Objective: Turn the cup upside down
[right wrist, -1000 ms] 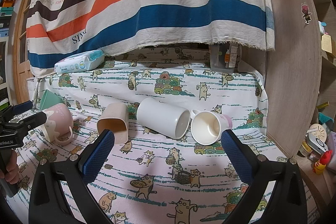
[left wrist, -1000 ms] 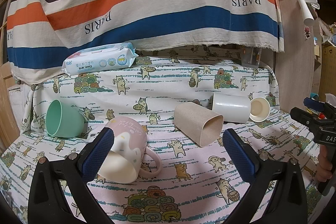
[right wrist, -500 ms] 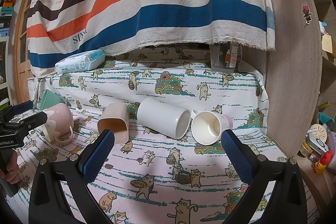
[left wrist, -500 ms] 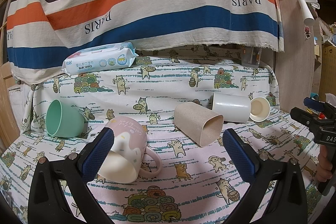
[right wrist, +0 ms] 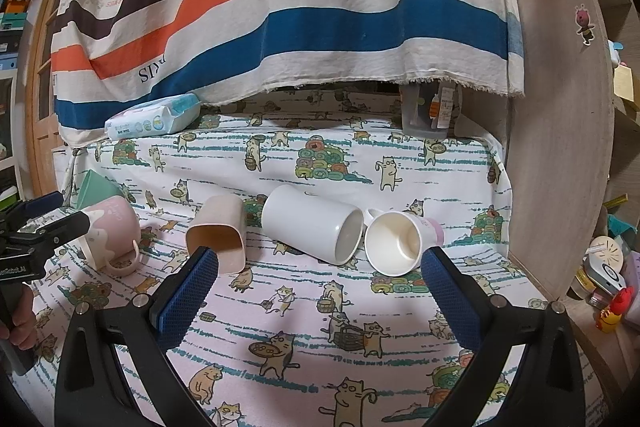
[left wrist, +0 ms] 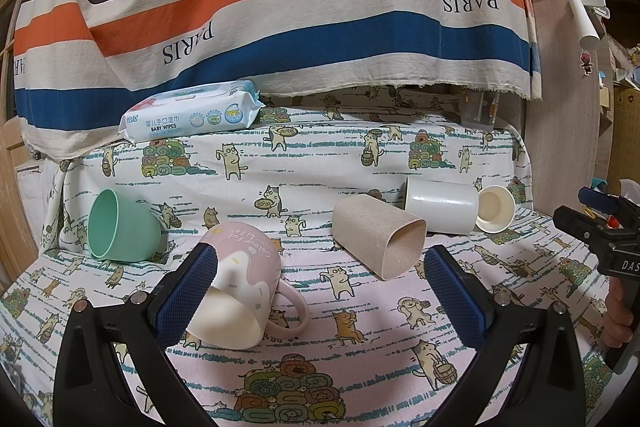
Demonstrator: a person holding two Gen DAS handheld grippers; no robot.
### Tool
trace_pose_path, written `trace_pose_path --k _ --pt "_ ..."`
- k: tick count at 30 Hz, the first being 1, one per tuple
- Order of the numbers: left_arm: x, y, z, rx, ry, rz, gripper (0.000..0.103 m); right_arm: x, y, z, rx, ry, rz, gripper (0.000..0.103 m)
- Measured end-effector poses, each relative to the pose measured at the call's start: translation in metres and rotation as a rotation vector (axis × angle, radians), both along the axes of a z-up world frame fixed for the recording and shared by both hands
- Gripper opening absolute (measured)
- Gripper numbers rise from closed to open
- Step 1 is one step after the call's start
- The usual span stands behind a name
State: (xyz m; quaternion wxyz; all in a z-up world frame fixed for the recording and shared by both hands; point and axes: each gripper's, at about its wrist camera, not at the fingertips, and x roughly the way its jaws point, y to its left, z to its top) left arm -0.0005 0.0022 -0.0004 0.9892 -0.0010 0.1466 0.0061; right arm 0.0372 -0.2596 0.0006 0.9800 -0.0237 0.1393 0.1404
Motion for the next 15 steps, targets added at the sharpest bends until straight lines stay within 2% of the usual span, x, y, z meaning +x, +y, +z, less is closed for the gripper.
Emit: trace_pose_path --k 4,8,12,15 --pt "0.0 0.0 0.0 -0.003 0.001 0.001 0.103 -0.001 -0.001 0.0 0.015 0.018 0.001 0.102" --pt "0.007 0.004 -0.003 -0.017 0.034 0.006 0.103 0.007 -0.009 0.001 0.073 0.068 0.001 0.102" --pt "0.011 0.006 -0.002 -0.011 0.049 -0.001 0.103 0.017 -0.014 0.011 0.095 0.097 -0.016 0.102" --pt "0.011 0.008 0.008 -0.037 0.037 -0.024 0.103 0.023 -0.02 0.025 0.137 0.107 -0.018 0.102"
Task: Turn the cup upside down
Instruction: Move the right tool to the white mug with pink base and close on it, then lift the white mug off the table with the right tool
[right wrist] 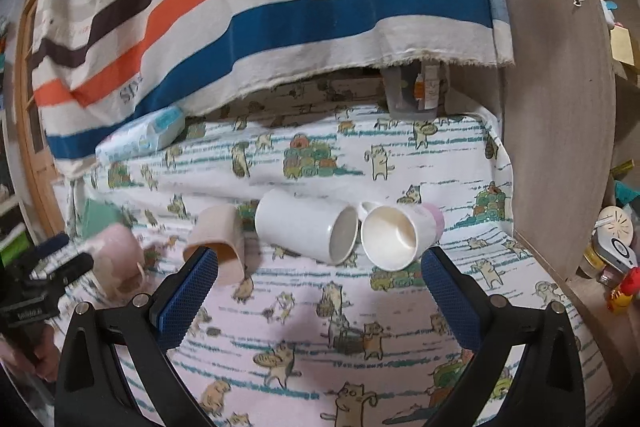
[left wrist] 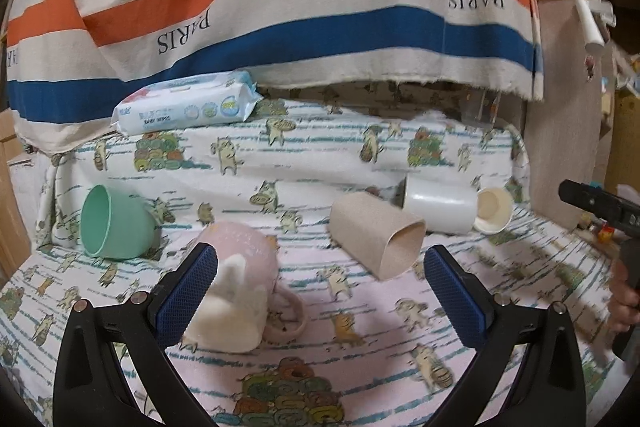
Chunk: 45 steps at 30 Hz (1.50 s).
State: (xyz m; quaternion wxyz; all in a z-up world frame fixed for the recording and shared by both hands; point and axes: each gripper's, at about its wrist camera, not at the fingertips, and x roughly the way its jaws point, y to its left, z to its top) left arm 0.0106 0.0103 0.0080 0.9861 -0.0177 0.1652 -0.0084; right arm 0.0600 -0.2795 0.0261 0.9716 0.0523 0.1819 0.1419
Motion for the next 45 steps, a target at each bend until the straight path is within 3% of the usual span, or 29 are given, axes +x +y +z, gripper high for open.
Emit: trace_pose_path --k 5,9,17,21,27,32,36,39,42,45 --pt "0.008 -0.005 0.02 0.012 -0.047 -0.001 0.103 0.017 -0.008 0.025 -0.001 -0.015 -0.049 0.102" --pt "0.023 -0.01 0.025 -0.002 -0.05 0.006 0.103 0.045 -0.007 0.027 -0.055 0.034 -0.121 0.102" --pt "0.036 -0.016 -0.001 -0.007 -0.02 -0.003 0.103 0.093 -0.02 0.005 -0.063 0.163 -0.161 0.093" --pt "0.046 -0.011 -0.009 -0.037 0.038 -0.004 0.103 0.118 -0.038 -0.009 0.03 0.246 -0.16 0.088" --pt "0.045 -0.009 -0.01 -0.057 0.035 -0.002 0.103 0.139 -0.045 -0.019 0.025 0.267 -0.193 0.085" --pt "0.046 -0.016 -0.011 -0.037 0.045 -0.023 0.103 0.167 -0.051 -0.023 0.13 0.335 -0.299 0.085" --pt "0.043 -0.017 -0.011 -0.036 0.04 -0.031 0.103 0.2 -0.062 -0.037 0.312 0.447 -0.411 0.085" --pt "0.042 -0.017 -0.01 -0.034 0.035 -0.034 0.103 0.222 -0.066 -0.053 0.393 0.551 -0.447 0.085" --pt "0.044 -0.02 -0.01 -0.026 0.04 -0.038 0.103 0.234 -0.065 -0.066 0.426 0.628 -0.443 0.085" --pt "0.043 -0.022 -0.01 -0.027 0.039 -0.045 0.103 0.235 -0.064 -0.071 0.414 0.645 -0.48 0.085"
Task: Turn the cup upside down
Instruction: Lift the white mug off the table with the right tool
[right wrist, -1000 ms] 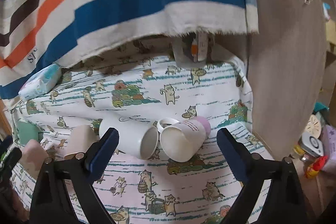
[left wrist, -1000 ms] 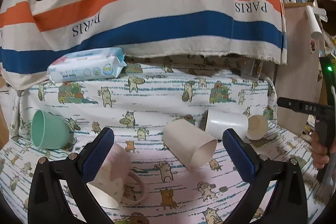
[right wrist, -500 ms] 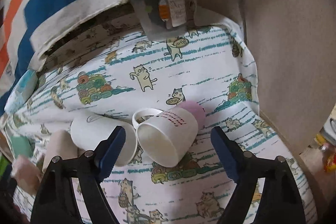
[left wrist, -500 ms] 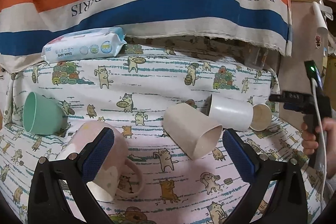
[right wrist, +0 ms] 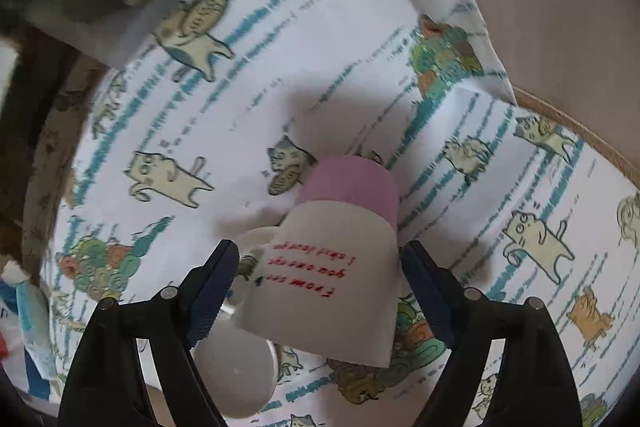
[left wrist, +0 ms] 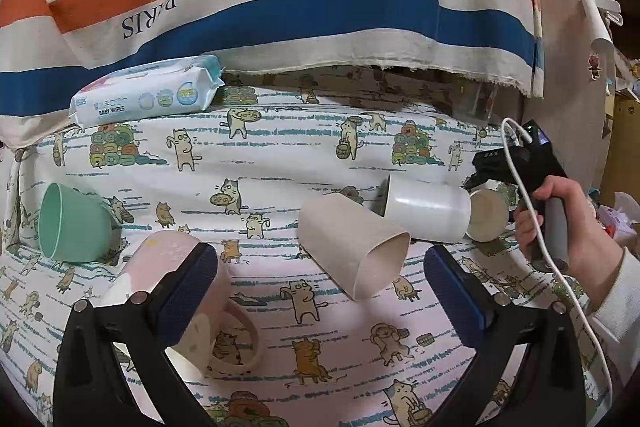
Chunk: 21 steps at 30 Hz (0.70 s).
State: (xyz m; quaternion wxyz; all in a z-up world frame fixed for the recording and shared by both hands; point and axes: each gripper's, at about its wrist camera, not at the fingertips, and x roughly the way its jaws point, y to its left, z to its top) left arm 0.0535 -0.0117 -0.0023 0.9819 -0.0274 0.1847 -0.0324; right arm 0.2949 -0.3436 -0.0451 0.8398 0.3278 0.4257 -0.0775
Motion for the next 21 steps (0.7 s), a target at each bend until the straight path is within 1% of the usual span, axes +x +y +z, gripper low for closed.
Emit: trace_pose_path --k 2,8,9,12,14,16,21 --pt "-0.001 -0.002 0.0 0.005 -0.001 -0.001 0.103 -0.001 0.0 -0.004 -0.007 0.008 -0.029 0.086" --pt "-0.002 -0.003 0.001 0.016 -0.011 0.004 0.103 0.004 0.006 -0.016 0.035 0.028 0.003 0.085" --pt "-0.002 -0.003 0.001 0.015 -0.011 0.006 0.103 0.002 0.01 -0.018 0.05 0.027 0.01 0.083" --pt "-0.002 -0.001 0.001 0.011 -0.012 0.011 0.103 0.0 0.012 -0.026 0.058 0.027 0.027 0.082" --pt "-0.002 0.0 0.001 0.008 -0.011 0.011 0.103 -0.004 0.014 -0.027 0.049 0.025 0.041 0.081" --pt "-0.002 0.0 0.001 0.01 -0.012 0.01 0.103 -0.005 0.014 -0.019 0.041 0.026 0.044 0.081" --pt "-0.003 -0.001 0.001 0.02 -0.02 0.006 0.103 -0.026 0.01 -0.013 0.022 0.007 0.079 0.079"
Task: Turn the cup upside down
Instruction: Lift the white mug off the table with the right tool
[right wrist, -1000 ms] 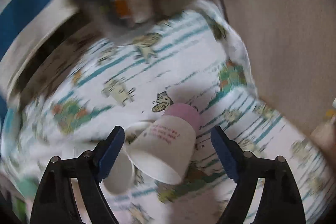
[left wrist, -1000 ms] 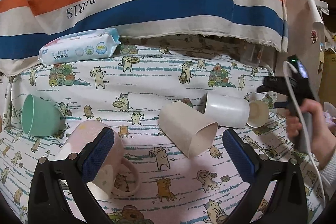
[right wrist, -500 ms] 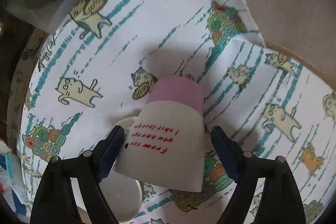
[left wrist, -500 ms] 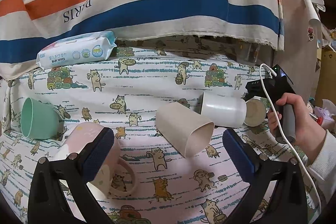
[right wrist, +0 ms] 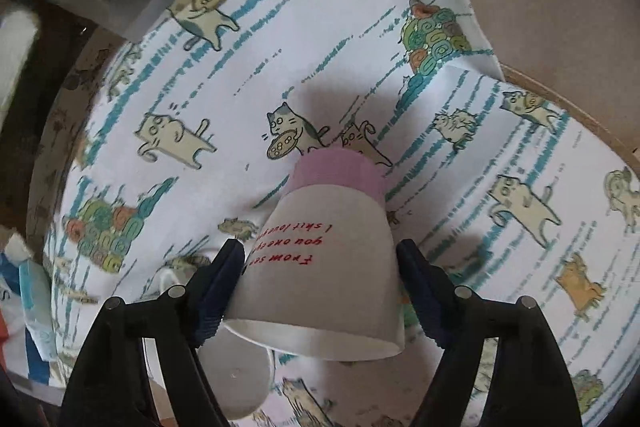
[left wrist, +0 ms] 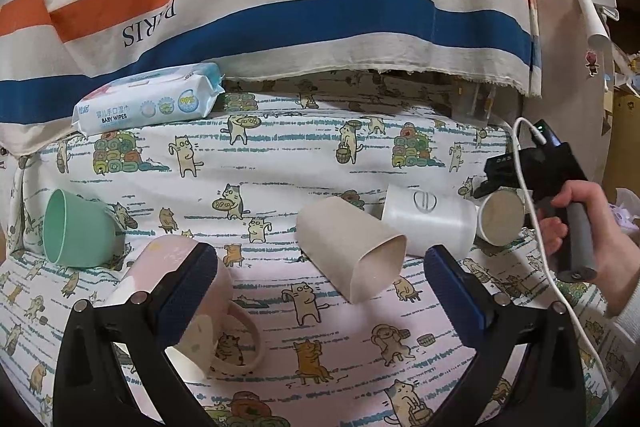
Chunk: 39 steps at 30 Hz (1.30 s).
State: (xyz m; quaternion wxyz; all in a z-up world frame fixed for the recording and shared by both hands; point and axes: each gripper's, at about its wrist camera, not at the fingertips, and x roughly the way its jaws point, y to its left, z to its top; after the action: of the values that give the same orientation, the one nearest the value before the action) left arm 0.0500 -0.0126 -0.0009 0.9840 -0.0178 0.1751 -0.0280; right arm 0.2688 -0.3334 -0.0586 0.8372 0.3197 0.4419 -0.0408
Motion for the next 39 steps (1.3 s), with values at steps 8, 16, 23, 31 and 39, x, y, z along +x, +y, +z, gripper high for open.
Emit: trace_pose_path --k 8,16,23,31,39 --pt "0.0 0.002 0.0 -0.007 0.003 0.006 0.103 -0.026 0.001 0.002 -0.025 -0.006 0.1 0.078" --pt "-0.019 0.01 0.017 -0.075 -0.034 0.01 0.103 -0.069 0.029 0.007 -0.119 -0.036 0.219 0.078" --pt "-0.021 0.03 0.02 -0.108 0.003 0.059 0.103 -0.114 0.034 0.023 -0.109 -0.07 0.302 0.078" --pt "-0.02 0.06 0.004 -0.151 0.099 0.12 0.103 -0.145 0.067 0.025 -0.084 -0.094 0.411 0.078" --pt "-0.038 0.055 0.012 -0.086 0.074 0.123 0.103 -0.164 0.103 0.023 -0.011 -0.126 0.504 0.076"
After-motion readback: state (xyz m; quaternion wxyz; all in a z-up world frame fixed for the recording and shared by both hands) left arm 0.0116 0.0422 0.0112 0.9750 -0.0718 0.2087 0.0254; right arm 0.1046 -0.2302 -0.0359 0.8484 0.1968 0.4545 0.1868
